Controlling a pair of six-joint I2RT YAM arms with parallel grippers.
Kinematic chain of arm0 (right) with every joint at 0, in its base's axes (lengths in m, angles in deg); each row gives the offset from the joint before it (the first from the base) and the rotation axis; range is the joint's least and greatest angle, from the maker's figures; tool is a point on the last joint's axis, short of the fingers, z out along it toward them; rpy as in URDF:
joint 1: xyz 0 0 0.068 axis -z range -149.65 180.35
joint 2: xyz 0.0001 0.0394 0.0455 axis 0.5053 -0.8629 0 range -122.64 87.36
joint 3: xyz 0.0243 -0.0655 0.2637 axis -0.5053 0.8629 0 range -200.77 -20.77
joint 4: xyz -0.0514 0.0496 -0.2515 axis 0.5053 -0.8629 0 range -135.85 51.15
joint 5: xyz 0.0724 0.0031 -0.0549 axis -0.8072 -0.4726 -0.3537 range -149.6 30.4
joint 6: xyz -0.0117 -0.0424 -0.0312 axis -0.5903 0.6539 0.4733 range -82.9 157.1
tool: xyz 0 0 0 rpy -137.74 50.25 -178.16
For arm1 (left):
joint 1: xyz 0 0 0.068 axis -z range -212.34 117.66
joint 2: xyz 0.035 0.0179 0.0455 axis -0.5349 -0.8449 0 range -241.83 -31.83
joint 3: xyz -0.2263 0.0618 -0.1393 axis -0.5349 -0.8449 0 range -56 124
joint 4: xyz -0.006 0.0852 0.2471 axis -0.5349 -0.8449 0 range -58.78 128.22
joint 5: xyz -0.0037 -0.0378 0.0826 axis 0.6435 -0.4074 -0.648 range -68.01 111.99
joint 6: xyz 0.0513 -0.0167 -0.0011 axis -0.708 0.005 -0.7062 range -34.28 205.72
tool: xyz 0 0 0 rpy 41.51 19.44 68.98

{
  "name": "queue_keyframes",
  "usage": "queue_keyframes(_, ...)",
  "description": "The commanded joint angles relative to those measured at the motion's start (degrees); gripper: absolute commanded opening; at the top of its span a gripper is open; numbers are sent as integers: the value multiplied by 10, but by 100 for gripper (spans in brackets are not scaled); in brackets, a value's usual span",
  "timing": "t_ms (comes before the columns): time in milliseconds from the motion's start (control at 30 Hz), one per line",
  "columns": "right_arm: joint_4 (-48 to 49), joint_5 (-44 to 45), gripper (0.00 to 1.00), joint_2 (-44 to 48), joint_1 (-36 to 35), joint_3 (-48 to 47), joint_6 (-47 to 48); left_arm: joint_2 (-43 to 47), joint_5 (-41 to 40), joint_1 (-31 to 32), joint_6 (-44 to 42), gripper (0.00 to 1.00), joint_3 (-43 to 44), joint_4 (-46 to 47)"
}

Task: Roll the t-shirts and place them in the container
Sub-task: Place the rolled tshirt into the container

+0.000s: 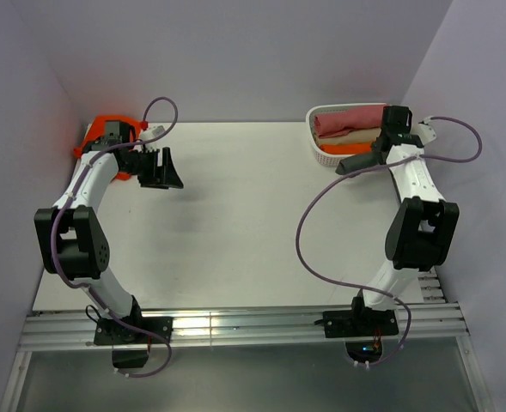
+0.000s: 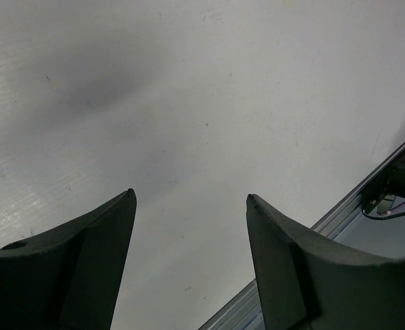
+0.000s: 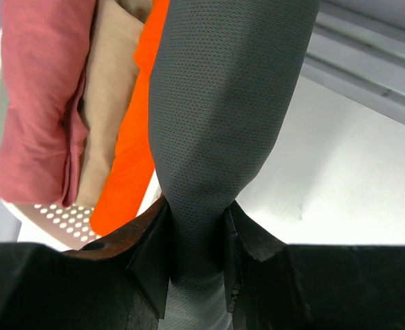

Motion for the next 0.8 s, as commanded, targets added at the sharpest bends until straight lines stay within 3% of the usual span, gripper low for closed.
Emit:
queue_keyframes(0,-1,-12,0,-48,10,-52,-11,17,9,3,2,70,5,12)
queue_keyframes(400,14,-35,0,-113,15,-93,-18,-9,2,4,5,70,28,7)
queue_keyframes(767,7,-59,0,-186,16,-186,-22,-23,-7,4,3,70,41,5)
